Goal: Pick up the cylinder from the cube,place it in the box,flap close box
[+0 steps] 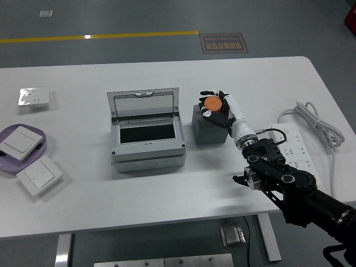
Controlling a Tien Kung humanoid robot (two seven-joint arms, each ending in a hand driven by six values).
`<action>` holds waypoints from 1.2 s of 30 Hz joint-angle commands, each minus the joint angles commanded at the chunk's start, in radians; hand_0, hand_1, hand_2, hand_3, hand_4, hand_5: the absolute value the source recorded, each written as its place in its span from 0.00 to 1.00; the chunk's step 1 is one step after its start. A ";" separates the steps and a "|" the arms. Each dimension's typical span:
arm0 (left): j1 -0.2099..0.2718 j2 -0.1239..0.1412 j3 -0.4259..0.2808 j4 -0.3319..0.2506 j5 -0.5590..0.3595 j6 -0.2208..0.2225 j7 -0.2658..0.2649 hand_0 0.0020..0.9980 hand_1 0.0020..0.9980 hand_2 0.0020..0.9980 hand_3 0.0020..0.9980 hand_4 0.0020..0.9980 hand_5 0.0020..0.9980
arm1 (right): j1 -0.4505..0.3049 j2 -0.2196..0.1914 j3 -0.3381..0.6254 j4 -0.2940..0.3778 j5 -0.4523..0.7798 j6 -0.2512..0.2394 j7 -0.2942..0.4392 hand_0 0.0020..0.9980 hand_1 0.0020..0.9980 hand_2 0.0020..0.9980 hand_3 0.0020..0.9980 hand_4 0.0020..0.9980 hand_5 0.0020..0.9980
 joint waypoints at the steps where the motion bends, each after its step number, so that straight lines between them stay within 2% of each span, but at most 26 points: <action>1: 0.000 0.000 0.000 0.000 0.000 0.000 0.000 0.61 0.63 0.61 0.63 0.71 0.24 | 0.000 0.000 -0.001 0.000 0.000 -0.001 -0.001 0.70 0.59 0.53 0.48 0.00 0.00; 6: 0.000 0.001 -0.002 -0.001 0.002 0.000 0.000 0.61 0.63 0.61 0.63 0.71 0.24 | -0.001 -0.001 -0.006 0.001 0.005 -0.013 0.003 0.70 0.59 0.53 0.48 0.00 0.00; 7: 0.000 0.001 -0.002 -0.001 0.002 0.000 0.000 0.61 0.63 0.61 0.63 0.71 0.24 | -0.001 -0.001 -0.007 0.001 0.009 -0.017 0.006 0.61 0.54 0.49 0.41 0.00 0.00; 12: 0.000 0.001 -0.003 -0.001 0.002 0.000 -0.001 0.61 0.63 0.61 0.63 0.71 0.24 | -0.004 -0.002 -0.005 0.009 0.031 -0.037 0.030 0.61 0.54 0.49 0.41 0.00 0.00; 13: 0.000 0.001 -0.003 -0.001 0.002 0.000 -0.001 0.61 0.63 0.61 0.63 0.71 0.24 | -0.005 -0.003 -0.003 0.012 0.036 -0.039 0.035 0.60 0.52 0.47 0.36 0.00 0.00; 15: 0.000 0.000 -0.003 -0.001 0.001 0.000 -0.001 0.61 0.63 0.61 0.63 0.71 0.24 | -0.007 -0.005 0.004 0.022 0.046 -0.043 0.045 0.60 0.52 0.47 0.36 0.00 0.00; 21: 0.000 0.000 -0.004 -0.001 0.001 0.000 -0.002 0.61 0.63 0.61 0.63 0.71 0.24 | -0.017 -0.015 0.043 0.075 0.078 -0.048 0.070 0.60 0.51 0.46 0.33 0.00 0.00; 27: 0.002 -0.003 -0.007 0.000 0.001 -0.001 -0.002 0.61 0.63 0.61 0.63 0.71 0.24 | -0.055 -0.042 0.095 0.194 0.060 -0.080 0.067 0.59 0.51 0.45 0.32 0.00 0.00; 30: 0.004 -0.004 -0.005 0.000 -0.002 0.000 -0.002 0.61 0.63 0.61 0.63 0.71 0.24 | -0.086 -0.064 0.115 0.277 0.004 -0.098 0.044 0.59 0.51 0.45 0.32 0.00 0.00; 31: 0.005 -0.005 -0.003 0.001 -0.004 0.000 -0.002 0.61 0.63 0.61 0.63 0.71 0.24 | -0.095 -0.070 0.118 0.311 -0.018 -0.105 0.037 0.50 0.42 0.42 0.30 0.00 0.00; 36: 0.008 -0.004 0.002 0.002 -0.009 0.000 -0.002 0.61 0.63 0.61 0.63 0.71 0.24 | -0.114 -0.086 0.096 0.474 -0.125 -0.145 0.014 0.50 0.42 0.42 0.30 0.00 0.00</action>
